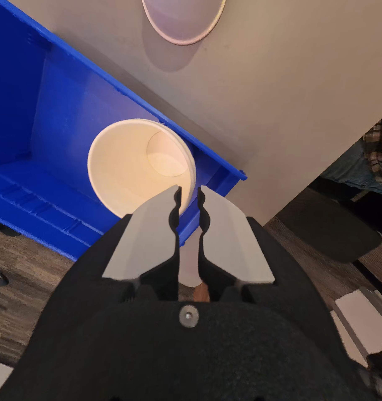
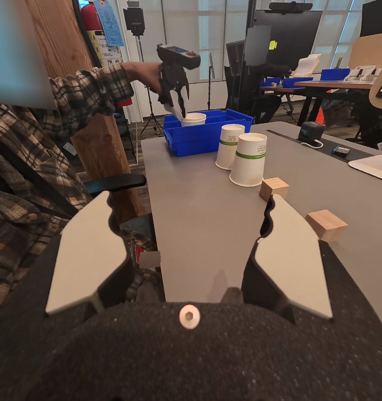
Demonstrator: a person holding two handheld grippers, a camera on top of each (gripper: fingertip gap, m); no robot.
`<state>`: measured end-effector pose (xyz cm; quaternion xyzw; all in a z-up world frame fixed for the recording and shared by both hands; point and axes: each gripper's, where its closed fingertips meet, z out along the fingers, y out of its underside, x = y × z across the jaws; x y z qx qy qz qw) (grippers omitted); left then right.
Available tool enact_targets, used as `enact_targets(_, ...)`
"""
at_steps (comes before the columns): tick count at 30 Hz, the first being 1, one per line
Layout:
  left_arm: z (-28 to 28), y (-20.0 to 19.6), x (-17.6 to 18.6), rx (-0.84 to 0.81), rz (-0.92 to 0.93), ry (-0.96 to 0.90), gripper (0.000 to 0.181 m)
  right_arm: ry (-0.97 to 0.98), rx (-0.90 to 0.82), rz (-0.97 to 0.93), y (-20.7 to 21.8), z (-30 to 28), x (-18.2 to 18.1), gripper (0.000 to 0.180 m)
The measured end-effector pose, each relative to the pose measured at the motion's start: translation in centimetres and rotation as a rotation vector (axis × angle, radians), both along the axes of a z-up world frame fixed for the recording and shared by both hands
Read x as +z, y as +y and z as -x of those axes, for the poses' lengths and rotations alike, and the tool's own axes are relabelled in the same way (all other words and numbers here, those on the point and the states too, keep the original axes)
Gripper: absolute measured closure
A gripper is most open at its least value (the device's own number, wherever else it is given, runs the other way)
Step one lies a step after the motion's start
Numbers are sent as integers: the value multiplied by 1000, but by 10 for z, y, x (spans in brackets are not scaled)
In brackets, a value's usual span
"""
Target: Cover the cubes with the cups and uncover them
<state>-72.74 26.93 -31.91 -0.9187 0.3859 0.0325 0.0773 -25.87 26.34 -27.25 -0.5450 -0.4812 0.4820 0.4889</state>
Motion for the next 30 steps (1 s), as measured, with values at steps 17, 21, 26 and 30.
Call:
enact_targets(17, 3, -12, 17, 33, 82, -33, 178, 31, 31, 19, -8, 1, -3, 58)
enact_targets(21, 11, -4, 30, 48, 40, -2, 177, 26, 31, 17, -9, 0, -4, 58)
enact_targets(26, 32, 20, 41, 94, -51, 79, 178, 32, 22, 16, -9, -1, -3, 59)
enact_targets(30, 35, 31, 29, 123, -54, 42, 177, 26, 22, 18, -11, -3, -5, 59)
